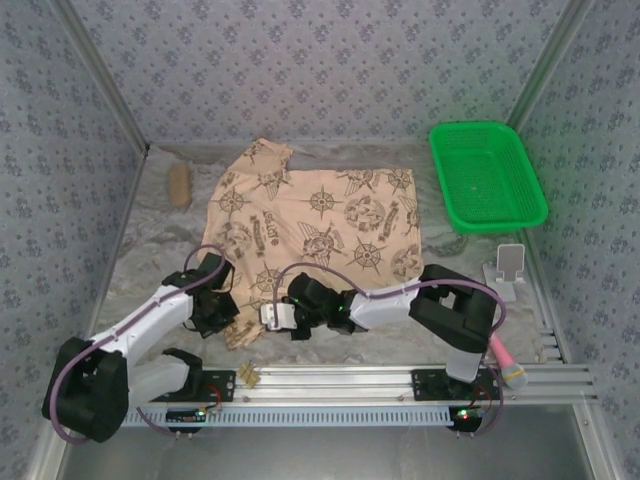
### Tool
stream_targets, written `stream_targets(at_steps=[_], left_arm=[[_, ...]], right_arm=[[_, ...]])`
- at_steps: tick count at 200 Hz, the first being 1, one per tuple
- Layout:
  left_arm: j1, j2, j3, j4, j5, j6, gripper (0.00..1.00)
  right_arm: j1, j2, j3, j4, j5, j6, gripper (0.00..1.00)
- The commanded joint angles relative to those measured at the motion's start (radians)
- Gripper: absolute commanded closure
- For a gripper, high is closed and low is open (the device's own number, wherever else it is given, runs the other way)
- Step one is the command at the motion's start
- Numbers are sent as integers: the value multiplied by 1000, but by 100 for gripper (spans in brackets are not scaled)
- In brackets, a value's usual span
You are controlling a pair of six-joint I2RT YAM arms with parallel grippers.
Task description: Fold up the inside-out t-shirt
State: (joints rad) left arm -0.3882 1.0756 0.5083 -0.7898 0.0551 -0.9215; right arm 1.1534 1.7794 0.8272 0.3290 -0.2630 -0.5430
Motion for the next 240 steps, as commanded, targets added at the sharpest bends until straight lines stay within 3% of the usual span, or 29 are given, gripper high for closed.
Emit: stream_targets(at_steps=[1,8,17,30,39,72,115,137,151,174,201,223,240], left_arm=[[3,-54,34,-93,26,8,100],[5,-71,31,-95,43,-2,100],[5,-91,40,-121,38,-19,100],[2,-126,41,-164,17,-68,71],[2,-164,22,-171,27,-101,60],[-40,-271,-26,-197,20,-164,57],[-147,-248,-62,-197,15,-242,57],[-207,-217,-83,-176,1,-290,57],[-244,-194,-104,-138,2,-339,58],[-292,-155,-130,-42,-18,-379,63],[-295,-87,-92,-40,-30,-336,100],[-295,-71,-35,-108,-55,-306,100],[-296,-103,-7,-133,-37,-315,100]], right_arm=[[-13,-100,0,-40,-74,46,100],[-23,-124,-1,-55,-112,72,98],[-36,-138,7,-94,-159,93,88],[-37,-133,-8,-121,-170,82,51],[-35,-132,-34,-105,-148,78,43],[-64,-265,-183,47,-34,178,42],[-180,-531,-203,-303,71,-24,40],[-227,-600,-182,-351,343,-4,40],[-269,-631,-155,-389,487,115,40],[-337,-719,-200,-358,422,213,40],[-359,-770,-221,-357,392,242,41],[-371,-747,-181,-468,415,181,40],[-396,-695,-140,-597,321,38,38]])
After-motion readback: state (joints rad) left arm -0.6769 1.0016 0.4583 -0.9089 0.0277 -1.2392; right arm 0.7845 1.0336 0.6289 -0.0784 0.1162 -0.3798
